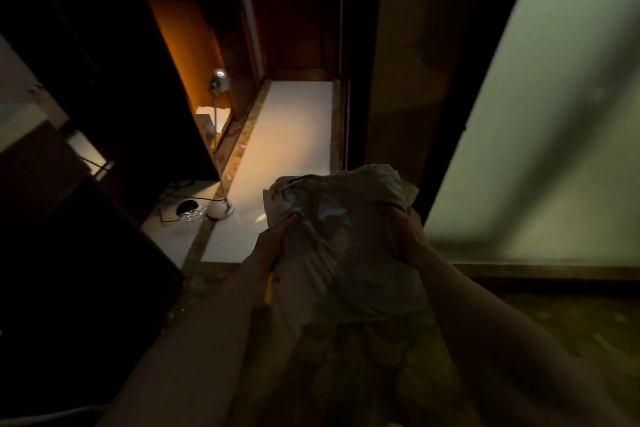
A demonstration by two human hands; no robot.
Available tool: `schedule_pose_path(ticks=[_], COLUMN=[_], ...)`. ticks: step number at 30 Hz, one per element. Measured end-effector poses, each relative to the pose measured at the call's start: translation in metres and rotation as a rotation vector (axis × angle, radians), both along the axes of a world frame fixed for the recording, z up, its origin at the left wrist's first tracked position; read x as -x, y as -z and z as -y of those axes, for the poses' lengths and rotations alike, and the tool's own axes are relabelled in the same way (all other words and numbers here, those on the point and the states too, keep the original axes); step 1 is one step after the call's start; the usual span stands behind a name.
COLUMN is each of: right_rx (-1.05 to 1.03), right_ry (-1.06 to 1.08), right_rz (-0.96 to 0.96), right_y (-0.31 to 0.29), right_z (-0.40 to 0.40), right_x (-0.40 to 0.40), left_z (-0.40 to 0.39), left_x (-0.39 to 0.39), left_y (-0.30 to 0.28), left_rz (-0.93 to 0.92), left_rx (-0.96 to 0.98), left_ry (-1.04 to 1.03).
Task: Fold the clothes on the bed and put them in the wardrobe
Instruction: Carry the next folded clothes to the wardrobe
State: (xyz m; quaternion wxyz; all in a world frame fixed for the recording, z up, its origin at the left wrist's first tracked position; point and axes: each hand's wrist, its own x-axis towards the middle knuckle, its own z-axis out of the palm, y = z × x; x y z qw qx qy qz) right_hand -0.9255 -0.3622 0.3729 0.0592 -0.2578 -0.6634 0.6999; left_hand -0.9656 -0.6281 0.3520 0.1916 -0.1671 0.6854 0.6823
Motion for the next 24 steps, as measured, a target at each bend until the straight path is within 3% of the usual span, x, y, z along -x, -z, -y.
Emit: schedule_pose_path(ticks=[10,15,24], right_rx=[-0.055,-0.106,-0.197], right_ry=[-0.202,-0.282,-0.435], right_rz=[-0.031,-0.057,-0.157], right_y=[-0.025,-0.029,-0.055], right_z=[0.062,0.075,0.101], right_x=[0.12,0.199,0.301], left_z=[0.052,0.065,0.082], left_x=[0.079,0.136,0.213], left_y=[-0.014,-0.014,-0.033], left_rz=[-0.078,-0.026,-0.129], left_rx=[-0.084,-0.072,-0.047], left_ry=[-0.222,-0.254,-0.338])
